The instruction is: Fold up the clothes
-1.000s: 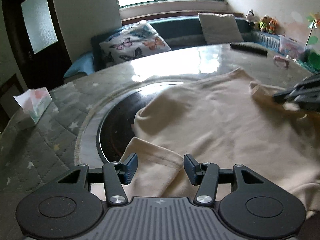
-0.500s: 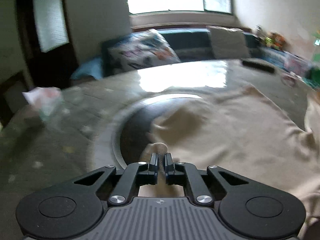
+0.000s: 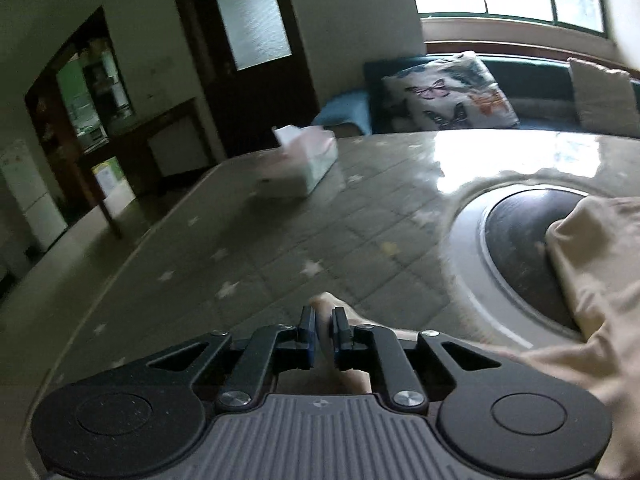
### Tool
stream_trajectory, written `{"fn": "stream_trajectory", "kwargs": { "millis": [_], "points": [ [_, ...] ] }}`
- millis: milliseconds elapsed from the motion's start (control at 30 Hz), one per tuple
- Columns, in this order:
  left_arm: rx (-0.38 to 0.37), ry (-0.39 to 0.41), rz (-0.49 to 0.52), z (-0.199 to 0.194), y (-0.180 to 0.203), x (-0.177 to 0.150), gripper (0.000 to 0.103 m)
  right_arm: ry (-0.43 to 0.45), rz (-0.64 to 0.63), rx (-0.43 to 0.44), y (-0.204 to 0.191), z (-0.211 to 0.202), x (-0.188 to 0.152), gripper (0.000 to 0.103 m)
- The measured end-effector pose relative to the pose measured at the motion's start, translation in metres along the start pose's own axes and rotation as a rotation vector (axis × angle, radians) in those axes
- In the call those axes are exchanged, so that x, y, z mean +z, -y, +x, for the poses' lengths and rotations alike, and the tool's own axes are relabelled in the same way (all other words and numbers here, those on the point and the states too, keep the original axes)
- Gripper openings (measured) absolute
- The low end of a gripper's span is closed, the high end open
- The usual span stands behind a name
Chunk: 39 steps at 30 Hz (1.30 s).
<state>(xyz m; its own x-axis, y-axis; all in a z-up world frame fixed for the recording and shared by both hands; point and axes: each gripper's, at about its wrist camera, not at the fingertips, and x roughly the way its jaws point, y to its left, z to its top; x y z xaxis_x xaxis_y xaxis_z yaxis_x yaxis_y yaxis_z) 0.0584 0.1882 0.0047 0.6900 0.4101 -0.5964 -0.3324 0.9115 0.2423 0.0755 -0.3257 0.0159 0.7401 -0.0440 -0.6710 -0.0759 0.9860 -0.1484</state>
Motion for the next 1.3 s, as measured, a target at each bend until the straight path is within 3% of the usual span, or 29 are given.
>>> {"fn": "stream_trajectory", "kwargs": {
  "millis": [133, 233, 400, 600, 767, 933, 1300],
  "points": [
    [-0.052, 0.027, 0.052, -0.024, 0.01, -0.007, 0.018, 0.022, -0.106, 0.173, -0.035, -0.021, 0.004, 0.029],
    [-0.149, 0.061, 0.118, -0.045, 0.034, -0.009, 0.023, 0.022, -0.202, 0.303, -0.069, -0.032, 0.004, 0.032],
    [-0.366, 0.095, 0.223, -0.071, 0.091, -0.013, 0.029, 0.015, -0.331, 0.444, -0.118, -0.041, -0.002, 0.035],
    [-0.546, 0.096, 0.337, -0.082, 0.153, -0.026, 0.029, -0.018, -0.393, 0.517, -0.15, -0.032, -0.011, 0.035],
    [-0.649, 0.087, 0.441, -0.087, 0.18, -0.044, 0.029, -0.061, -0.454, 0.537, -0.157, -0.03, -0.022, 0.035],
    [-0.675, 0.077, 0.47, -0.081, 0.183, -0.043, 0.03, -0.086, -0.481, 0.561, -0.152, -0.032, -0.021, 0.035],
    [-0.515, 0.116, 0.296, -0.01, 0.17, 0.042, 0.03, -0.05, -0.43, 0.543, -0.158, 0.01, 0.035, 0.035]
  ]
}}
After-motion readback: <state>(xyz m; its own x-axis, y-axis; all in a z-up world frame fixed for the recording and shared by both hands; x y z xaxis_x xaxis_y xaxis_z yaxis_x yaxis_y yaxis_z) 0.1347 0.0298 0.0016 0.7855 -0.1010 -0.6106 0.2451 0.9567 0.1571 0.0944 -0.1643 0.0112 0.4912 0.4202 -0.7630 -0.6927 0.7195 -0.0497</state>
